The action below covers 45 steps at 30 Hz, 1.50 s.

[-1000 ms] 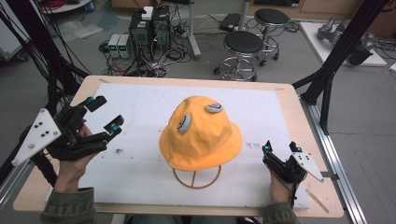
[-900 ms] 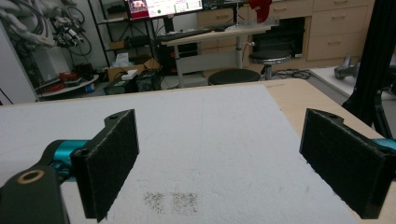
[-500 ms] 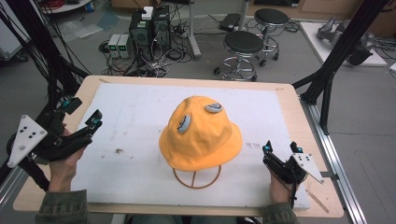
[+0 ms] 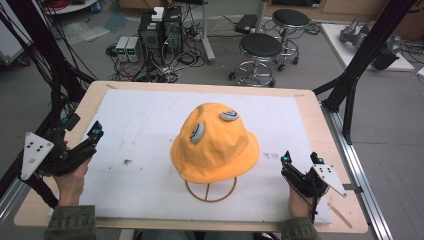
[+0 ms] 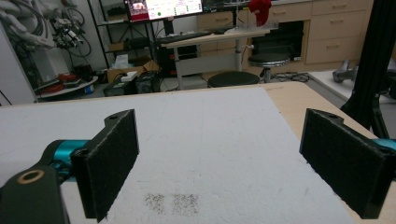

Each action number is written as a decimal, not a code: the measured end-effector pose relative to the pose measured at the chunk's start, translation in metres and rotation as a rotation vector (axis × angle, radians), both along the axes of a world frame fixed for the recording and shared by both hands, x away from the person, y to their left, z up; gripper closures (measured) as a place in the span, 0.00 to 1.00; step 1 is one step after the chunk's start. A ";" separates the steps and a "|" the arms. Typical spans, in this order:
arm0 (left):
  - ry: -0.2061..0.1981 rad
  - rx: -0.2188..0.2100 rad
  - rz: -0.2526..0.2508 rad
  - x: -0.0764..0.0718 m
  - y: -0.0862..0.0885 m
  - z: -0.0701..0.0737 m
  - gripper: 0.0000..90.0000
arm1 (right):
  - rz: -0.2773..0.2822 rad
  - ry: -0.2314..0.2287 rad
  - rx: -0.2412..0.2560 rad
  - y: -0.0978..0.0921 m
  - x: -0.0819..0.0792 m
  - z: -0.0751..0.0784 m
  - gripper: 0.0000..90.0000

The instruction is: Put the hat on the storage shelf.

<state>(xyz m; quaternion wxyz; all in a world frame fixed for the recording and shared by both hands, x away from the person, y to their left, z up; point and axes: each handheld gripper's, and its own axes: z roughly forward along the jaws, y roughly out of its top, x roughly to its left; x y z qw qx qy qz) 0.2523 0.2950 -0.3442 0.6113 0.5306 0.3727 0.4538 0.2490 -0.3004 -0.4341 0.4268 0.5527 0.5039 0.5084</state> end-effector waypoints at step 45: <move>0.150 -0.019 0.105 0.014 0.015 -0.065 0.31 | 0.028 0.027 0.008 0.001 0.002 -0.002 0.12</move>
